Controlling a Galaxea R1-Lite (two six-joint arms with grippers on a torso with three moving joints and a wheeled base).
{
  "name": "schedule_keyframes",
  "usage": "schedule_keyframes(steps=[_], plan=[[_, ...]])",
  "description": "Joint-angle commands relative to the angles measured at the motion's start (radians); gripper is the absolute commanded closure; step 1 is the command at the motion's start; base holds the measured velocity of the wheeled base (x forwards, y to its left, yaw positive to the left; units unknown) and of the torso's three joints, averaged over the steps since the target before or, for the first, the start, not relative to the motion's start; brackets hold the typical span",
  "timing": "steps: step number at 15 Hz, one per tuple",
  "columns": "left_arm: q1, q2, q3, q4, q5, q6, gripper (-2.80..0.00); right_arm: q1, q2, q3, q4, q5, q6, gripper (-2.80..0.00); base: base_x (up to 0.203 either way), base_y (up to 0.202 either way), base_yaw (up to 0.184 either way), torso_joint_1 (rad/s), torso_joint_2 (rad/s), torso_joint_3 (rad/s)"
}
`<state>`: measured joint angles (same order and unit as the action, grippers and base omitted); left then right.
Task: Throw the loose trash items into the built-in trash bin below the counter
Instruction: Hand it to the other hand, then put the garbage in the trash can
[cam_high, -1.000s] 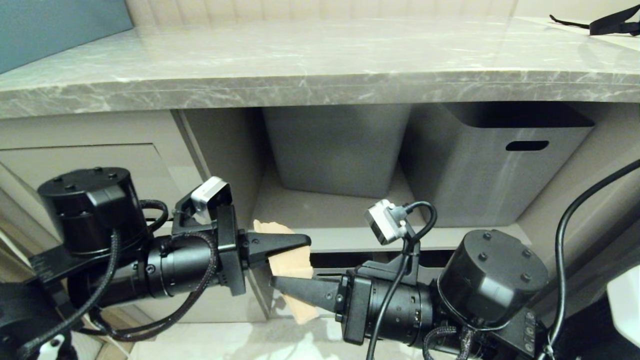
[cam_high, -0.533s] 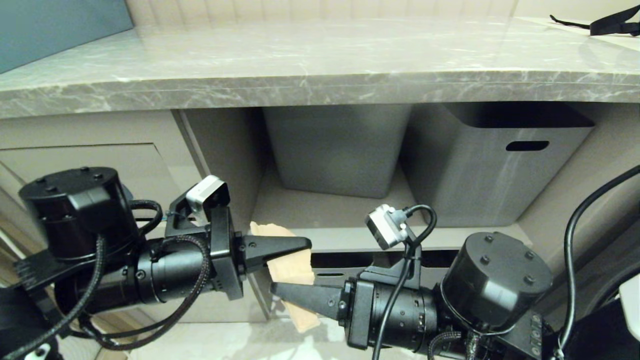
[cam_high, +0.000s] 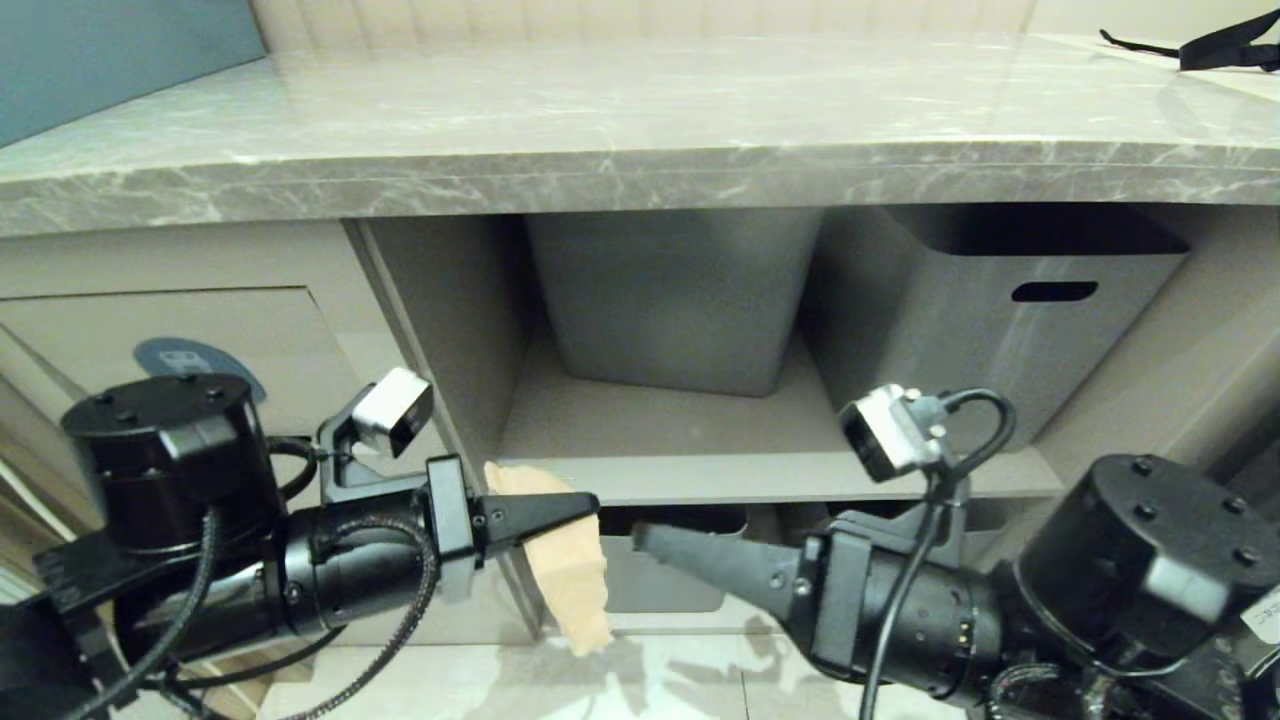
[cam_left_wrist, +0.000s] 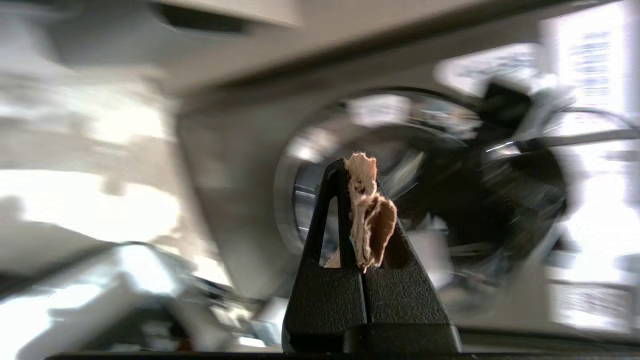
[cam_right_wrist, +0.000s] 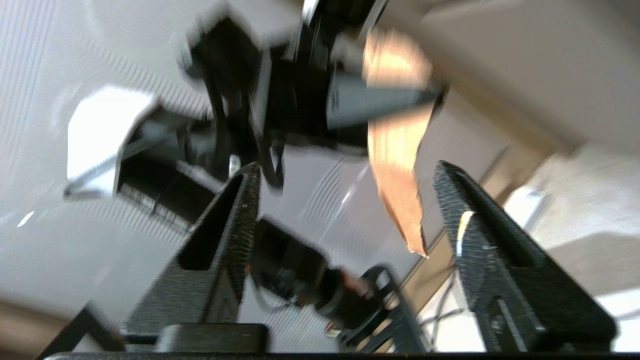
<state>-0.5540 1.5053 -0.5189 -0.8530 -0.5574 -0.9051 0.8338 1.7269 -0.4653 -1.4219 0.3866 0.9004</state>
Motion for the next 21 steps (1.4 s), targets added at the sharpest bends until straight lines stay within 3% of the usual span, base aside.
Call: schedule_keyframes(steps=[1, 3, 4, 6, 8, 9, 11, 14, 16, 17, 19, 21], plan=[[-0.001, -0.007, 0.037, -0.007, 0.048, 0.061, 0.00, -0.085, -0.134, 0.073, -0.005, -0.007, 0.004, -2.80, 0.000, 0.000, 0.000, 0.000, 0.00, 0.000], [-0.004, -0.047, 0.070, -0.006, 0.088, 0.086, 0.00, -0.215, -0.255, 0.179, 0.016, -0.028, -0.023, -2.80, 0.000, 0.000, 0.000, 0.000, 0.00, 0.000], [-0.004, -0.081, 0.101, -0.005, 0.093, 0.089, 0.00, -0.258, -0.314, 0.240, 0.030, -0.066, -0.043, 0.00, 0.000, 0.000, 0.000, 0.000, 0.00, 0.000], [-0.004, -0.144, 0.167, -0.005, 0.097, 0.097, 0.00, -0.292, -0.403, 0.342, 0.066, -0.292, -0.109, 0.00, 0.000, 0.000, 0.000, 0.000, 0.00, 0.000], [-0.004, -0.187, 0.207, -0.004, 0.099, 0.113, 0.00, -0.315, -0.486, 0.442, 0.129, -0.416, -0.187, 0.00, 0.000, 0.000, 0.000, 0.000, 0.00, 0.000], [-0.001, -0.193, 0.221, -0.003, 0.100, 0.138, 0.00, -0.365, -0.508, 0.457, 0.168, -0.463, -0.205, 0.00, 0.000, 0.000, 0.000, 0.000, 0.00, 0.000], [0.006, -0.251, 0.236, 0.013, 0.100, 0.173, 0.00, -0.556, -0.540, 0.462, 0.250, -0.570, -0.217, 0.00, 0.000, 0.000, 0.000, 0.000, 0.00, 0.000], [0.032, -0.374, 0.249, 0.091, 0.099, 0.183, 0.00, -0.845, -0.620, 0.464, 0.383, -0.649, -0.239, 0.00, 0.000, 0.000, 0.000, 0.000, 0.00, 0.000], [0.128, -0.408, 0.255, 0.100, 0.100, 0.183, 0.00, -1.005, -0.668, 0.465, 0.551, -0.678, -0.292, 0.00, 0.000, 0.000, 0.000, 0.000, 0.00, 0.000], [0.177, -0.414, 0.250, 0.098, 0.108, 0.190, 0.00, -1.039, -0.693, 0.465, 0.639, -0.684, -0.418, 0.00, 0.000, 0.000, 0.000, 0.000, 0.00, 0.000], [0.281, -0.444, 0.253, 0.104, 0.119, 0.251, 0.00, -1.074, -0.722, 0.465, 0.672, -0.683, -0.670, 0.00, 0.000, 0.000, 0.000, 0.000, 0.00, 0.000], [0.430, -0.484, 0.275, 0.108, 0.129, 0.310, 0.00, -1.099, -0.786, 0.466, 0.691, -0.680, -0.753, 0.00, 0.000, 0.000, 0.000, 0.000, 0.00, 0.000]])
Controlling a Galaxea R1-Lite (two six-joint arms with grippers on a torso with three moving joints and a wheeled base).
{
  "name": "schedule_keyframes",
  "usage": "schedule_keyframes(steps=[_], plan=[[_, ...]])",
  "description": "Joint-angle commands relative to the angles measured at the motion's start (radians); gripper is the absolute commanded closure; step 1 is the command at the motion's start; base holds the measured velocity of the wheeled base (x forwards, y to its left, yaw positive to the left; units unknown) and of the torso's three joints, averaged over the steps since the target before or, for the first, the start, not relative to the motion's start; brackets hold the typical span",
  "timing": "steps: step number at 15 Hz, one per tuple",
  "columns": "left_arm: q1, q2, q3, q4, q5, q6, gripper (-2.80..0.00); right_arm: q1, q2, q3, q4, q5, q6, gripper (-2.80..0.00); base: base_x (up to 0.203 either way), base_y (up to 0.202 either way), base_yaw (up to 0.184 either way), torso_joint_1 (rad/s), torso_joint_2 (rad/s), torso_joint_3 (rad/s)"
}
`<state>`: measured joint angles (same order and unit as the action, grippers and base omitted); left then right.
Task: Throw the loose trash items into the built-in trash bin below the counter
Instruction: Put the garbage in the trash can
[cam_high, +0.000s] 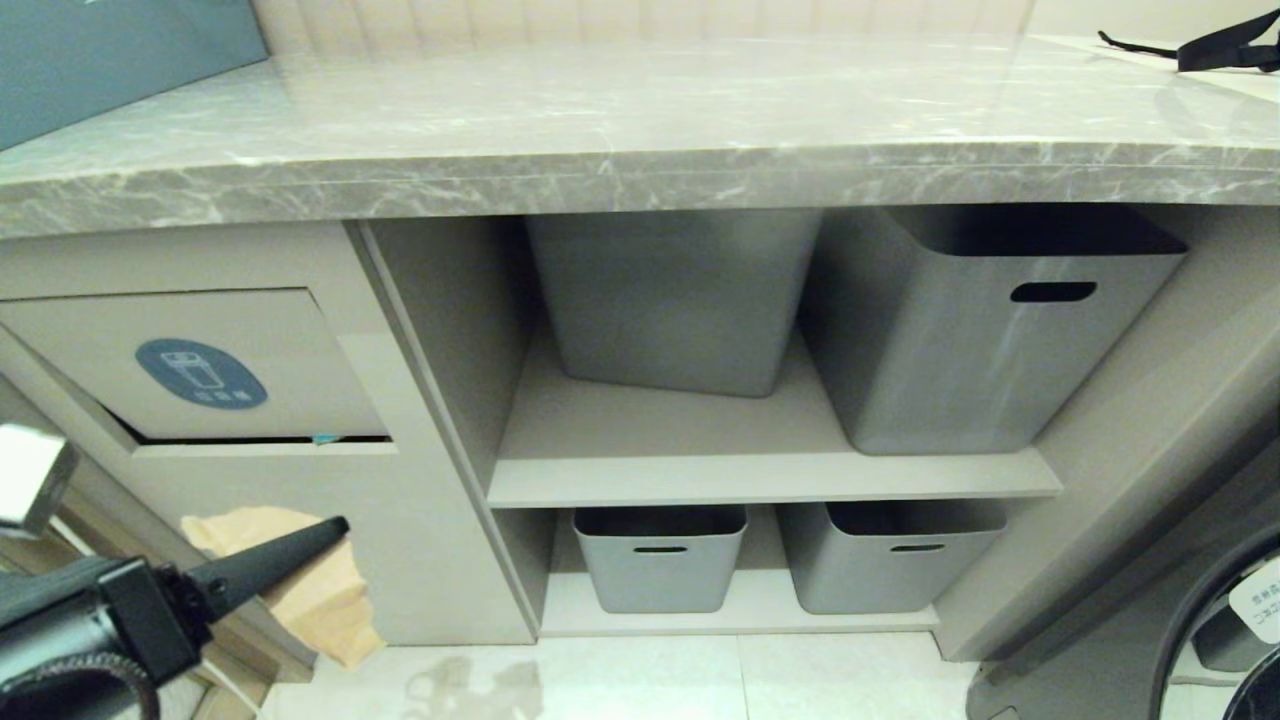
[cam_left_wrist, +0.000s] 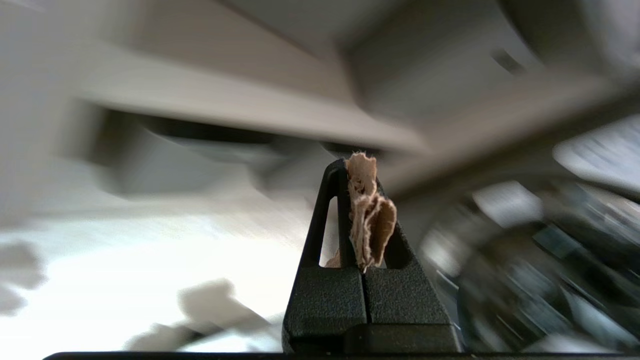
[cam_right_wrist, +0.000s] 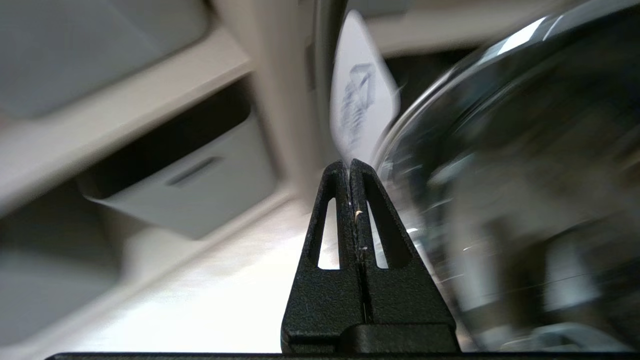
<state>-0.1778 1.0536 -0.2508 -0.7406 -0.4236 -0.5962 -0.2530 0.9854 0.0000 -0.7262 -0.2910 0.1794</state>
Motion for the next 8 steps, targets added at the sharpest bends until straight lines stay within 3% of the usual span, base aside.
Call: schedule_keyframes(steps=[1, 3, 6, 8], plan=[[0.121, -0.063, 0.031, -0.002, 0.021, 0.036, 0.00, -0.031, -0.096, 0.001, 0.008, 0.002, -0.044, 0.00, 0.000, 0.000, 0.000, 0.000, 0.00, 0.000], [0.206, -0.122, 0.111, -0.003, 0.071, 0.082, 0.00, -0.080, -0.263, 0.001, 0.066, 0.012, -0.058, 0.00, 0.000, 0.000, 0.000, 0.000, 0.00, 0.000], [0.227, -0.185, 0.135, -0.002, 0.077, 0.093, 0.00, -0.099, -0.624, 0.001, 0.274, 0.069, -0.148, 0.00, 0.000, 0.000, 0.000, 0.000, 0.00, 0.000], [0.224, -0.212, 0.143, 0.000, 0.074, 0.113, 0.00, -0.108, -0.727, 0.000, 0.498, 0.185, -0.239, 0.00, 0.000, 0.000, 0.000, 0.000, 0.00, 0.000]])
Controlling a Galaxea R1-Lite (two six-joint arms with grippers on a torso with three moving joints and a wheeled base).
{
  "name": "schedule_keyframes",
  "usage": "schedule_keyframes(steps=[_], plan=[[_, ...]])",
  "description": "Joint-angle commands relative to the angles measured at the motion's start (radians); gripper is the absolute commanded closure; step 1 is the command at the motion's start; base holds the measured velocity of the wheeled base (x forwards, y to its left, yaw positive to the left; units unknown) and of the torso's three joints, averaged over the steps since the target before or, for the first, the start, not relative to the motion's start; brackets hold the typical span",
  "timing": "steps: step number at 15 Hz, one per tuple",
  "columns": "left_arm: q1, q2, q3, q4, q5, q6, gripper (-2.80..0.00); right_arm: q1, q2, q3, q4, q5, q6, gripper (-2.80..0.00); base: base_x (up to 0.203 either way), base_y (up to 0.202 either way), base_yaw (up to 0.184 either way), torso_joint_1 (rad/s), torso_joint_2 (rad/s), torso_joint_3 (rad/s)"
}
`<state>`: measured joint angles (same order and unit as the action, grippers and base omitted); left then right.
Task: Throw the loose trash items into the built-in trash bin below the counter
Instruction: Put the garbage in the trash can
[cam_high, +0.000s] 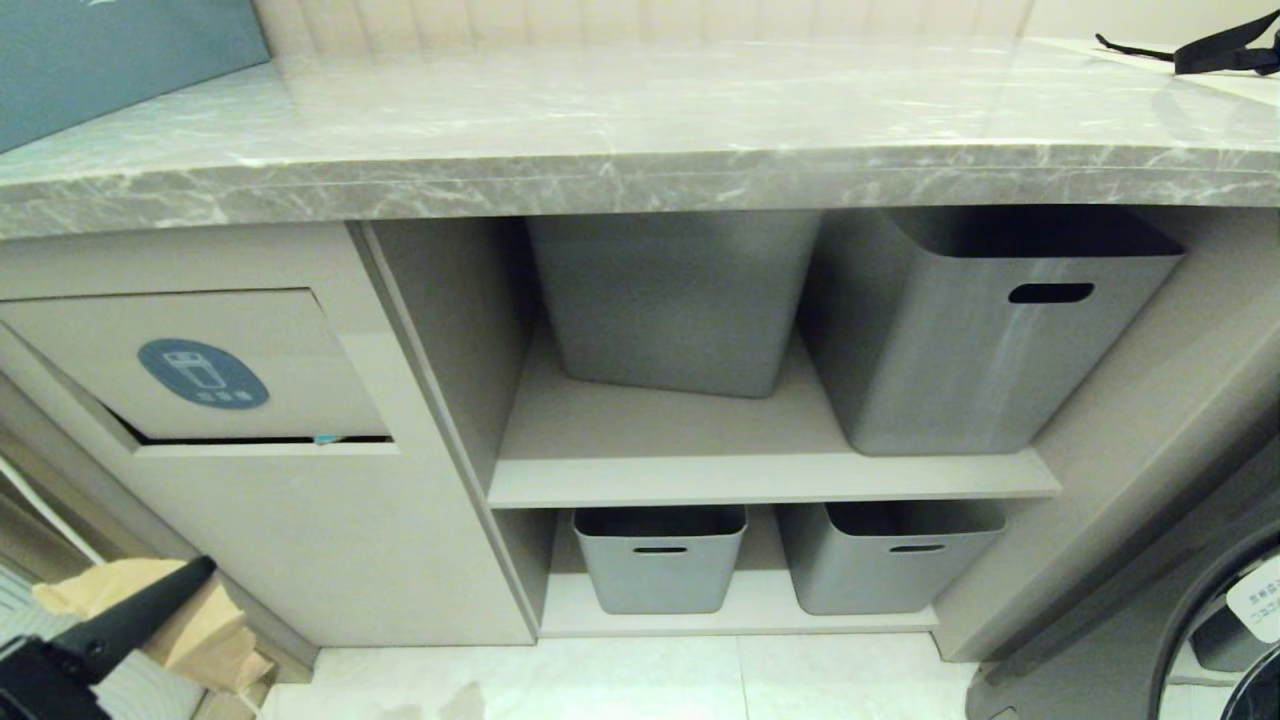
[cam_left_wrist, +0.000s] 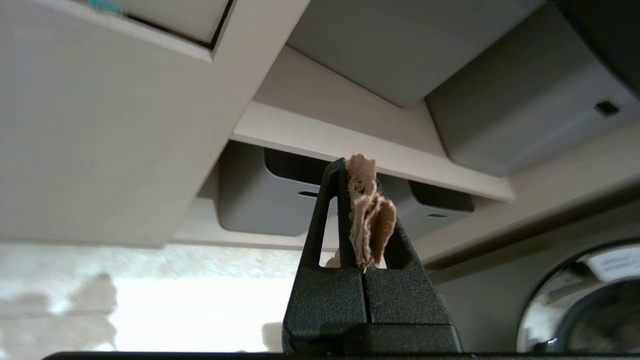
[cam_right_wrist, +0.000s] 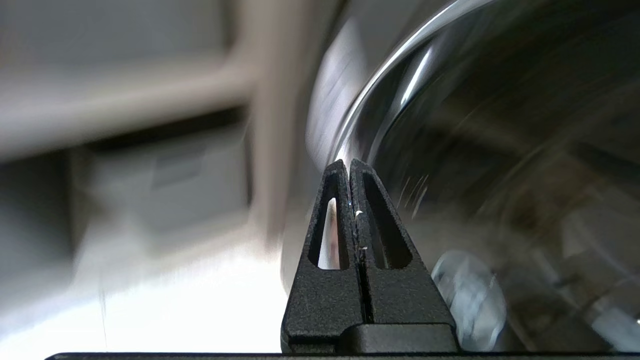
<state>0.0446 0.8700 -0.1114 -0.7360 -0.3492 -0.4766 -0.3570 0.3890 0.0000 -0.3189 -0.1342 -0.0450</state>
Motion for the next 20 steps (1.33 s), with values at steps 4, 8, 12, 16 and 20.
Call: schedule_keyframes(steps=[4, 8, 12, 16, 20], plan=[[-0.006, -0.041, 0.025, 0.062, -0.029, 0.189, 0.00, 0.069, -0.032, -0.015, 0.348, 0.177, -0.102, 0.00, 0.000, 0.000, 0.000, 0.000, 0.00, 0.000], [-0.005, -0.075, -0.009, 0.167, -0.024, 0.215, 0.00, 0.198, -0.105, -0.018, 0.377, 0.199, -0.100, 0.00, 0.000, 0.000, 0.000, 0.000, 0.00, 0.000], [-0.002, -0.060, -0.021, 0.172, -0.005, 0.305, 0.00, 0.398, -0.085, -0.018, 0.378, 0.196, -0.081, 0.00, 0.000, 0.000, 0.000, 0.000, 0.00, 0.000], [0.002, -0.056, -0.073, 0.206, 0.058, 0.387, 0.00, 0.369, -0.338, -0.017, 0.373, 0.186, -0.064, 0.00, 0.000, 0.000, 0.000, 0.000, 0.00, 0.000], [0.016, -0.026, -0.133, 0.237, 0.295, 0.457, 0.00, 0.362, -0.390, 0.000, 0.313, 0.131, 0.053, 0.00, 0.000, 0.000, 0.000, 0.000, 0.00, 0.000]])
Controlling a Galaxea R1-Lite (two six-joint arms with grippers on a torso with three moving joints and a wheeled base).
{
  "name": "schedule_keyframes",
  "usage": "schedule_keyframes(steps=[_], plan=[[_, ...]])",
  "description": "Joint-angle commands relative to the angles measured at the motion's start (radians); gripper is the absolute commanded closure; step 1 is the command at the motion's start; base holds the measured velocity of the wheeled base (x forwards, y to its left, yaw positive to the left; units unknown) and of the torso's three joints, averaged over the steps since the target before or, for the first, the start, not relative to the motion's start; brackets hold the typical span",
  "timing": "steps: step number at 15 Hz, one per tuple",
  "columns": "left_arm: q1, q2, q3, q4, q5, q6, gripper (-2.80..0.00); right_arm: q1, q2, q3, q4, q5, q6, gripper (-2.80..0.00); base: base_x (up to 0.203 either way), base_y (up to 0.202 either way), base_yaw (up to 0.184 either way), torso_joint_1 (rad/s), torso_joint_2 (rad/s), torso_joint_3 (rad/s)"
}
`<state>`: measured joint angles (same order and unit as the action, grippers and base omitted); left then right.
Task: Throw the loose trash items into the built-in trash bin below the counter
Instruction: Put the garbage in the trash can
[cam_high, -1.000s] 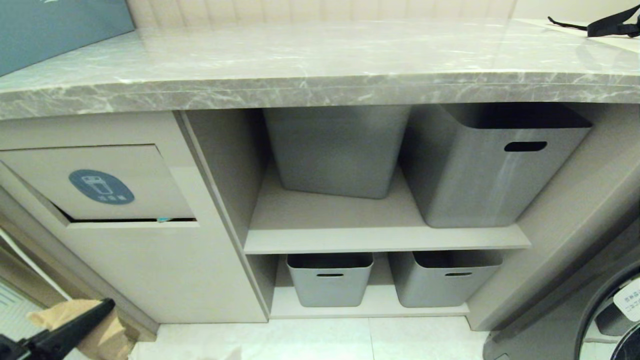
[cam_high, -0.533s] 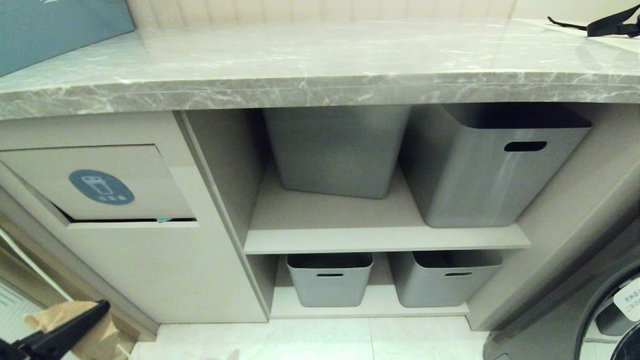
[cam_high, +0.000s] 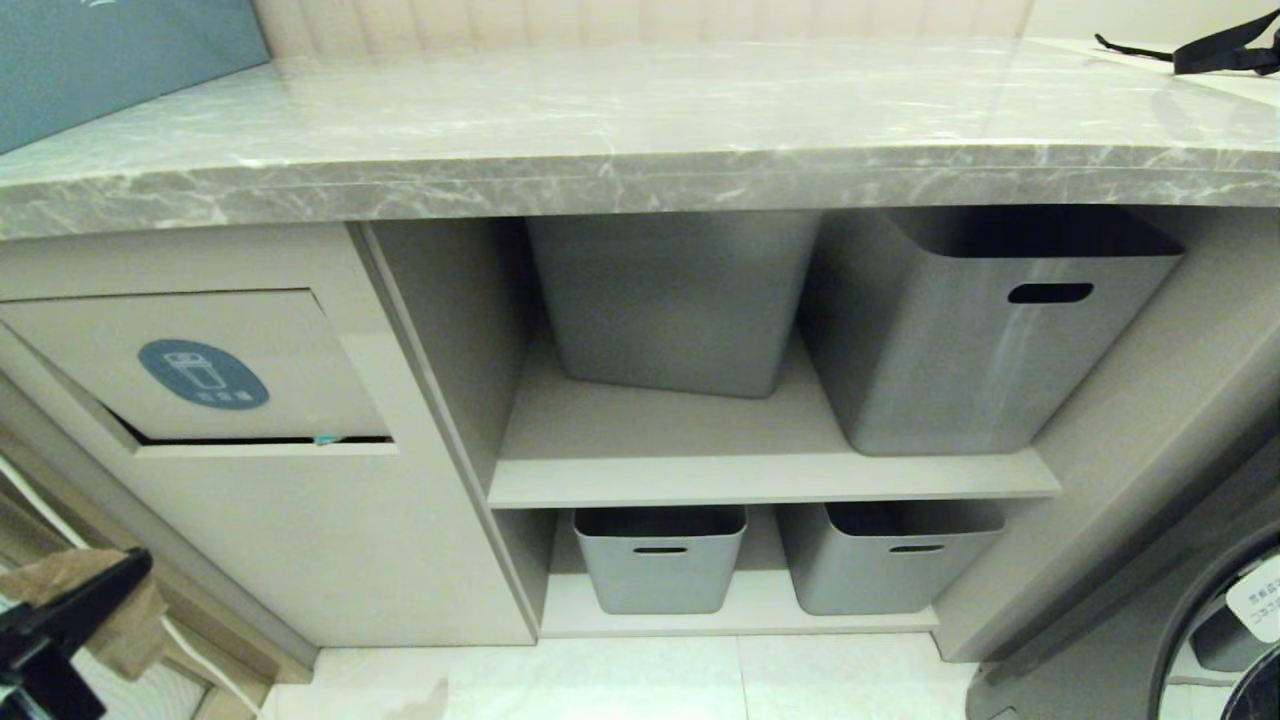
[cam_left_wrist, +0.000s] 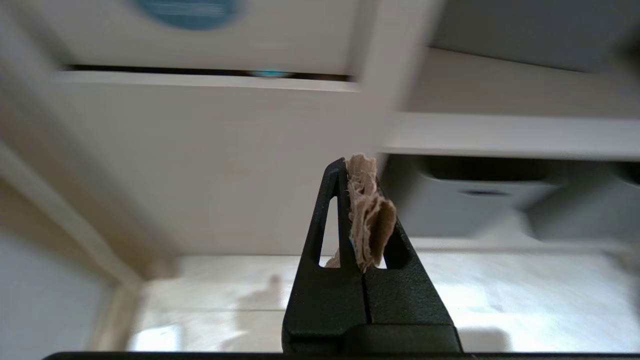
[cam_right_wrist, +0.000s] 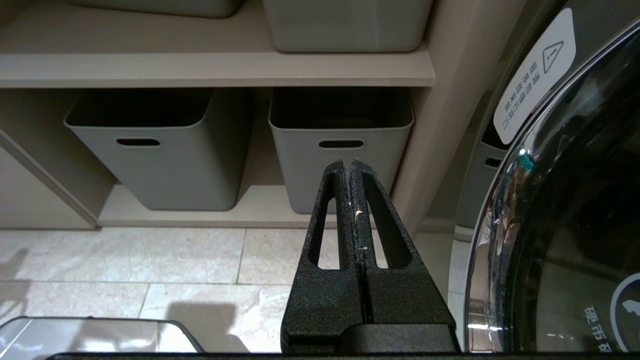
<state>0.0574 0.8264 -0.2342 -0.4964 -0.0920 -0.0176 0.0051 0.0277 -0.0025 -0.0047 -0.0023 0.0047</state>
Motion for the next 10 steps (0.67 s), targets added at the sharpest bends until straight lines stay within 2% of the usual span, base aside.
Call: schedule_keyframes(steps=[1, 3, 6, 8, 10], plan=[[0.005, 0.045, -0.014, -0.004, 0.073, 0.010, 0.00, -0.001, -0.028, 0.003, -0.001, -0.001, 0.001, 0.00, 0.000, 0.000, 0.000, 0.000, 0.00, 0.000], [0.020, 0.134, -0.021, -0.012, 0.107, 0.014, 0.00, -0.001, -0.029, 0.003, -0.001, -0.001, 0.001, 0.00, 0.000, 0.000, 0.000, 0.000, 0.00, 0.000], [0.128, 0.317, -0.070, -0.034, 0.118, -0.002, 0.00, -0.001, -0.029, 0.003, -0.001, -0.001, 0.001, 0.00, 0.000, 0.000, 0.000, 0.000, 0.00, 0.000], [0.173, 0.497, -0.084, -0.168, 0.097, -0.014, 0.00, -0.001, -0.029, 0.003, -0.001, -0.001, 0.001, 0.00, 0.000, 0.000, 0.000, 0.000, 0.00, 0.000], [0.206, 0.694, -0.094, -0.429, 0.050, -0.022, 0.00, -0.001, -0.029, 0.003, -0.002, -0.001, 0.001, 0.00, 0.000, 0.000, 0.000, 0.000, 0.00, 0.000]])
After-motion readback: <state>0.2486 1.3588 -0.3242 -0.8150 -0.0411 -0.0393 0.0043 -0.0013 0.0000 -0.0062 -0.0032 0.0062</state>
